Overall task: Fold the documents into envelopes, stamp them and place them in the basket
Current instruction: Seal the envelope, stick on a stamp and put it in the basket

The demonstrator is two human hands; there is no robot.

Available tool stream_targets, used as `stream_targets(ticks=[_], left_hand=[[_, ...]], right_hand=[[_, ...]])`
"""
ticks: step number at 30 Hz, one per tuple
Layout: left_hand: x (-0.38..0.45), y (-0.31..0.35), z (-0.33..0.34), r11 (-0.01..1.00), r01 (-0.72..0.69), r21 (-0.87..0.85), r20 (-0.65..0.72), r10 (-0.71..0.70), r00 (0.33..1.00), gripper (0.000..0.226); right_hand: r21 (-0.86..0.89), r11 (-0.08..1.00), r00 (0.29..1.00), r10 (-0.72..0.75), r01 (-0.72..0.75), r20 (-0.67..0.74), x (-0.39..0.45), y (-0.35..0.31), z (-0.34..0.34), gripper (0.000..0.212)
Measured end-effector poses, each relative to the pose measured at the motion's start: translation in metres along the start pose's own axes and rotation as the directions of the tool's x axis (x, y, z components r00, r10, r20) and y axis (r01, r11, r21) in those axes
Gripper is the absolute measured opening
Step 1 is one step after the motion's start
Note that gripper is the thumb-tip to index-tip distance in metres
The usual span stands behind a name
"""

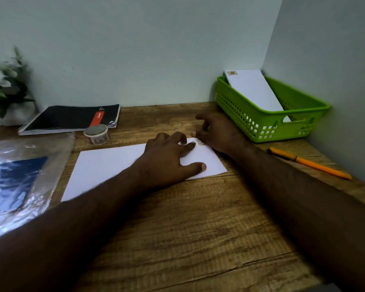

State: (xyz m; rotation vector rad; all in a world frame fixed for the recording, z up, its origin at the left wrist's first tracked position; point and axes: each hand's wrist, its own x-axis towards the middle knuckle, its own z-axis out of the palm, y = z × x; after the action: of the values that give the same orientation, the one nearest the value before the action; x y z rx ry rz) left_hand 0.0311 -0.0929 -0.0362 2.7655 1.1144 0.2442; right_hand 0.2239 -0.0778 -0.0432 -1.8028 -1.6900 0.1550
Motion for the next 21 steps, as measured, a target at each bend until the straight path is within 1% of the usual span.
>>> stream_targets(ticks=[2, 3, 4, 6, 8, 13, 15, 17, 18, 21], left_hand=[[-0.001, 0.001, -0.001, 1.0, 0.013, -0.013, 0.01, -0.013, 1.0, 0.072], [-0.002, 0.002, -0.001, 1.0, 0.017, -0.012, 0.008, -0.017, 1.0, 0.073], [-0.002, 0.002, -0.001, 1.0, 0.021, -0.008, 0.005, -0.021, 1.0, 0.073], [-0.003, 0.002, -0.001, 1.0, 0.031, -0.002, 0.005, -0.031, 0.999, 0.074], [-0.004, 0.001, -0.001, 0.999, 0.045, -0.003, 0.005, -0.045, 0.999, 0.075], [-0.004, 0.001, -0.001, 0.998, 0.064, -0.015, 0.011, -0.064, 0.998, 0.075], [-0.005, 0.001, -0.001, 0.997, 0.074, -0.03, 0.003, -0.074, 0.997, 0.075], [-0.005, 0.002, 0.0, 0.996, 0.079, -0.032, -0.01, -0.079, 0.997, 0.075], [-0.005, 0.002, 0.001, 0.996, 0.08, -0.024, -0.017, -0.081, 0.997, 0.077], [-0.004, 0.001, 0.001, 0.997, 0.078, -0.01, -0.043, -0.078, 0.996, 0.084]], right_hand=[[0.055, 0.998, 0.999, 0.039, -0.038, -0.009, -0.001, 0.004, -0.005, 0.054], [0.107, 0.993, 0.999, 0.049, -0.05, 0.008, -0.002, 0.006, -0.008, 0.056], [0.157, 0.986, 0.998, 0.043, -0.05, 0.046, -0.005, 0.007, -0.012, 0.06], [0.212, 0.977, 0.989, -0.018, -0.013, 0.143, -0.011, 0.008, -0.022, 0.068], [0.233, 0.973, 0.972, -0.057, 0.002, 0.227, -0.016, 0.008, -0.031, 0.076], [0.184, 0.983, 0.928, -0.051, -0.02, 0.37, -0.024, 0.006, -0.043, 0.093], [0.214, 0.976, 0.939, -0.032, -0.045, 0.343, -0.025, 0.003, -0.038, 0.09], [0.26, 0.963, 0.966, 0.004, -0.073, 0.257, -0.024, 0.002, -0.034, 0.085], [0.242, 0.968, 0.975, 0.013, -0.068, 0.223, -0.024, 0.001, -0.032, 0.085], [0.076, 0.997, 0.99, 0.003, -0.014, 0.14, -0.022, 0.0, -0.025, 0.089]])
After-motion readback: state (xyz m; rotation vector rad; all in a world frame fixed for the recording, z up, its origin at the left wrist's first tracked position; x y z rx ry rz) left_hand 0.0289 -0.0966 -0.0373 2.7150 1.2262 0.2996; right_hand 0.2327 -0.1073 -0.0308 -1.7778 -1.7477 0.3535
